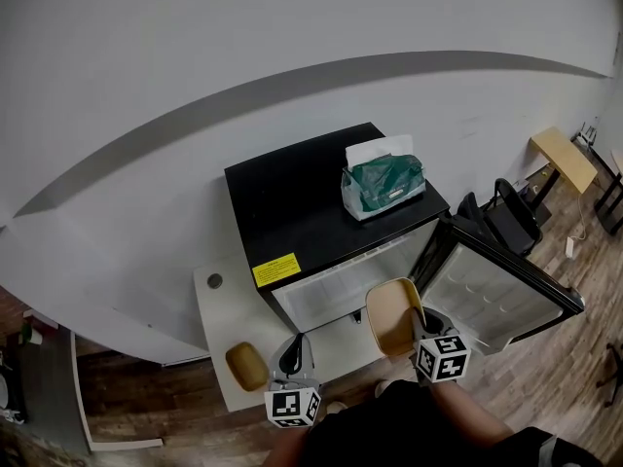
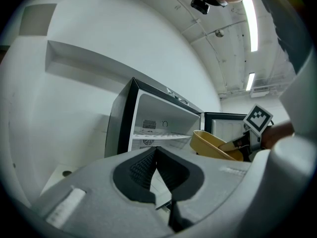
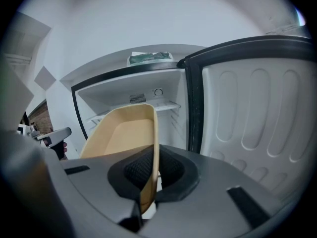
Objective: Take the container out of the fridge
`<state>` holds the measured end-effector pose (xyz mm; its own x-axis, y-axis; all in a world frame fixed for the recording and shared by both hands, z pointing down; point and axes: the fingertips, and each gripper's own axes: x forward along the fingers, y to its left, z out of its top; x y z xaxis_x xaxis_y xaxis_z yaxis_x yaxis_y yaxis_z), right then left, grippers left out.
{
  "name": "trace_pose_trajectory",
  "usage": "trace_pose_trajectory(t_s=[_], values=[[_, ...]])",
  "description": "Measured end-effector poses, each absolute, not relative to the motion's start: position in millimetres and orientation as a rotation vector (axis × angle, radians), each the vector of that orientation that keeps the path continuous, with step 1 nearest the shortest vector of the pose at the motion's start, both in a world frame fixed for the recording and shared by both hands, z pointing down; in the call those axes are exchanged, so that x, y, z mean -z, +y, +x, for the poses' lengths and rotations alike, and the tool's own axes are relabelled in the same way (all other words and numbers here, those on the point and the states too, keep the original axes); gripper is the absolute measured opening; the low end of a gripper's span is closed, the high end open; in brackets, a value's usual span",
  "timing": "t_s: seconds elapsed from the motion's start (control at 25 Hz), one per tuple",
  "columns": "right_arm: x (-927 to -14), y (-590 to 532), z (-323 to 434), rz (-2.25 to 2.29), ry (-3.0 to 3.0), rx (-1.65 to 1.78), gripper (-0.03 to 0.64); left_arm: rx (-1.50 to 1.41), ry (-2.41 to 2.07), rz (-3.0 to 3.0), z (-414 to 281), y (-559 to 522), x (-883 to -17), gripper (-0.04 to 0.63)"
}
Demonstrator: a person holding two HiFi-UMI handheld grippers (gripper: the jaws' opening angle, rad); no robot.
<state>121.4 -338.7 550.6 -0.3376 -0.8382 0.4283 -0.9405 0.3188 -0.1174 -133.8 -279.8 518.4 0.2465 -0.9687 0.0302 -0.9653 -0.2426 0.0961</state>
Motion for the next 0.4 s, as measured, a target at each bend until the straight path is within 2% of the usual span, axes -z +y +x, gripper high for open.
trace_pose_trajectory(t_s=[0.4], values=[[-549.0,-349.8,110.7,1.592,-2.310,-0.505,0.005,0.052,-1.852,2.404,-133.7,-287.4,-517.8,0.014]])
